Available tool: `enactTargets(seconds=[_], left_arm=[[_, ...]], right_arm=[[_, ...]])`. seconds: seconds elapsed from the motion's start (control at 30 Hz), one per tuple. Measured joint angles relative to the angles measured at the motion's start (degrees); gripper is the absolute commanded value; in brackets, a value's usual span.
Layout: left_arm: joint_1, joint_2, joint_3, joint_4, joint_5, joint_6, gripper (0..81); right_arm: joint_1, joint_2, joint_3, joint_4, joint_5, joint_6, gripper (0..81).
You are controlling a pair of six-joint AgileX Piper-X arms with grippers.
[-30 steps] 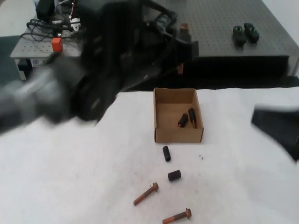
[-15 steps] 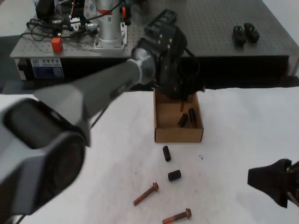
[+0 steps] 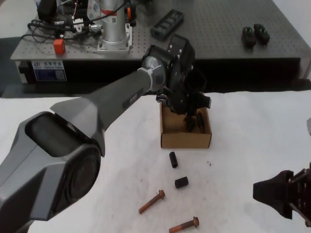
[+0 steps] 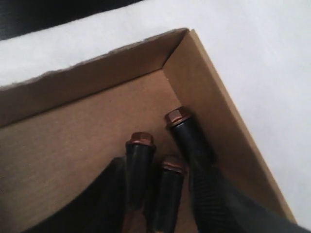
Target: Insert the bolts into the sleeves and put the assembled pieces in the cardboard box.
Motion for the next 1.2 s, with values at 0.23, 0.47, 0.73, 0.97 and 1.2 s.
enactTargets(seconds=[0.23, 0.47, 0.73, 0.97, 1.2], left_arm=[[0.0, -2.1, -0.79, 5.15, 0.0, 0.26, 35.7], [1.74, -14.8, -0.69, 10.34, -4.0, 4.48, 35.7], [6.2, -29.93, 12.94, 10.28, -6.04, 7.13, 26.0], [8.09, -39.97, 31.86, 7.2, -6.04, 8.85, 26.1], [9.24, -53.96, 49.69, 3.49, -6.04, 8.92, 26.1]], right_arm=[[3.16, 10.71, -1.55, -1.59, 4.08, -5.44, 44.3], [10.06, 31.27, -12.49, -2.83, 7.51, -8.96, 44.3], [18.26, 49.58, -27.57, 0.01, 9.38, -11.53, 44.3], [19.69, 57.59, -34.61, -1.15, 12.11, -12.06, 44.3], [19.85, 70.06, -48.05, 1.13, 15.48, -12.5, 38.6]])
